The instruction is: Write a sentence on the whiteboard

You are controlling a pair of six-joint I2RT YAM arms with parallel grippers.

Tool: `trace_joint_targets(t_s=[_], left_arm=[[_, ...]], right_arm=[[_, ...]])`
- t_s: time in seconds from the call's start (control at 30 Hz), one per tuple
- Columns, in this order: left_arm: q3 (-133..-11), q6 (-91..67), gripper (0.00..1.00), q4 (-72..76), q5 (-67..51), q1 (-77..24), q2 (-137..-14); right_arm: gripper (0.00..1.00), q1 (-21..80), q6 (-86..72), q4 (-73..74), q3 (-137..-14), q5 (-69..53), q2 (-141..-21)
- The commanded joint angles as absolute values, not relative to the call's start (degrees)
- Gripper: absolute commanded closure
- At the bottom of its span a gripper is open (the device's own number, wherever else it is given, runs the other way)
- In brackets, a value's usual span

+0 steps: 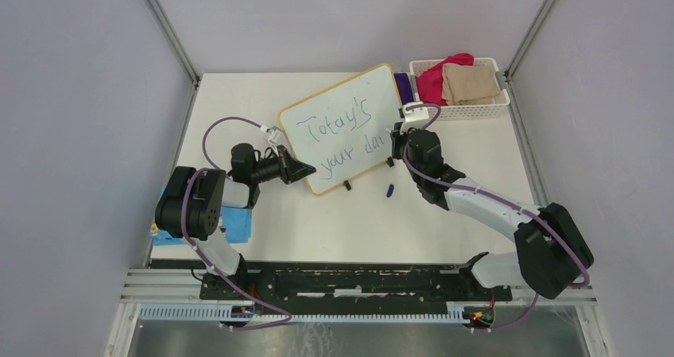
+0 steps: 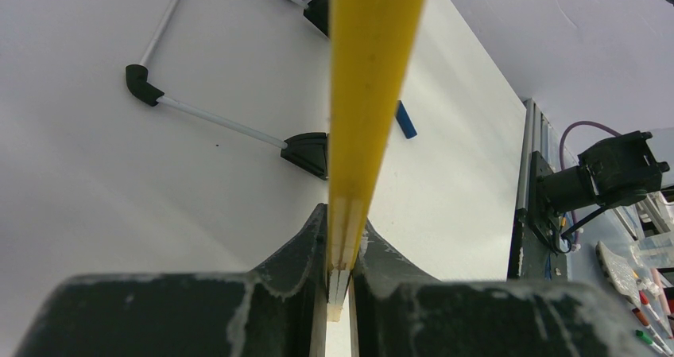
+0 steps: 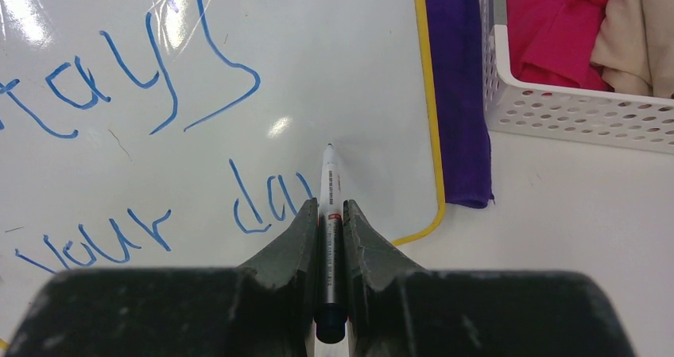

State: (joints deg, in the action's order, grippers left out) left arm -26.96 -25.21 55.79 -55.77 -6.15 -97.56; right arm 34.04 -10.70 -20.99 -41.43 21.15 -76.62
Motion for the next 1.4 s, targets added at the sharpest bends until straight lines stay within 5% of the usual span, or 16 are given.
trace_joint_targets(t_s=[0.0,1.37], left_arm=[[-27.16,-22.15,0.98,49.59,-52.02,-6.18,-98.46],[-27.33,-22.06,0.98,49.29,-51.91,-6.26,-98.53]], right_arm=[[1.0,33.61,-11.34,-22.76,-44.21,20.67,-77.06],[1.0,33.44,-13.5,-23.78,-37.54,17.52,-77.97]])
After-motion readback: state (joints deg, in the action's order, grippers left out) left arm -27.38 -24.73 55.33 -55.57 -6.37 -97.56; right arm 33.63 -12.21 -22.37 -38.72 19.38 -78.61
